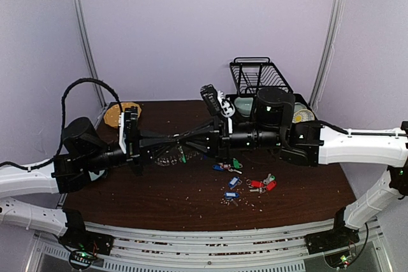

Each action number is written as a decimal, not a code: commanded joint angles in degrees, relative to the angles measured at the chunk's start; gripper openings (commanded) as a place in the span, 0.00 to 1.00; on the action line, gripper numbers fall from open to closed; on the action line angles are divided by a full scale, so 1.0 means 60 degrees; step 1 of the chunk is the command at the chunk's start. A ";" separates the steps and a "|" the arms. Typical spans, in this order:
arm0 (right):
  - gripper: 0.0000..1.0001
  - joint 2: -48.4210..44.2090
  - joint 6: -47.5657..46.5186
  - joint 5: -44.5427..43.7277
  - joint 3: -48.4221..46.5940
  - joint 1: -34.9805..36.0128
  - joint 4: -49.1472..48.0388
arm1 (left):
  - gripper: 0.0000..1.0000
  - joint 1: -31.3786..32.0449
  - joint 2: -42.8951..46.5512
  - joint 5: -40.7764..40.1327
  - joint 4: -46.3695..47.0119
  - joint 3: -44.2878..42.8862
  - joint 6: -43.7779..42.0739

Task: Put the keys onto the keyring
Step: Pass from the left arm to the right

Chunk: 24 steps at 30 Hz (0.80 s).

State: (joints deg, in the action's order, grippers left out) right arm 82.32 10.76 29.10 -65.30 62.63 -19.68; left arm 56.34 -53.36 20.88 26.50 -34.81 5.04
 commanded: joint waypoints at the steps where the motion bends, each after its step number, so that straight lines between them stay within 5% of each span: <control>1: 0.09 0.0296 -0.0319 0.0073 -0.0561 -0.0066 0.0337 | 0.00 0.0074 0.0040 0.0814 0.1151 -0.0042 -0.0092; 6: 0.06 0.0360 -0.0355 0.0389 -0.0588 -0.0041 0.0161 | 0.00 0.0074 0.0041 0.0974 0.1167 -0.0059 -0.0103; 24: 0.19 -0.0322 -0.0841 0.0264 -0.0708 -0.0196 0.1513 | 0.00 0.0074 0.0112 0.0476 0.0929 -0.0075 -0.0210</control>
State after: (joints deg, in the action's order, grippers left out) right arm 79.83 7.40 31.83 -67.16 60.16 -13.78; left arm 56.69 -53.65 23.46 26.98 -34.76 4.60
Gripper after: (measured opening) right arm 0.170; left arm 0.024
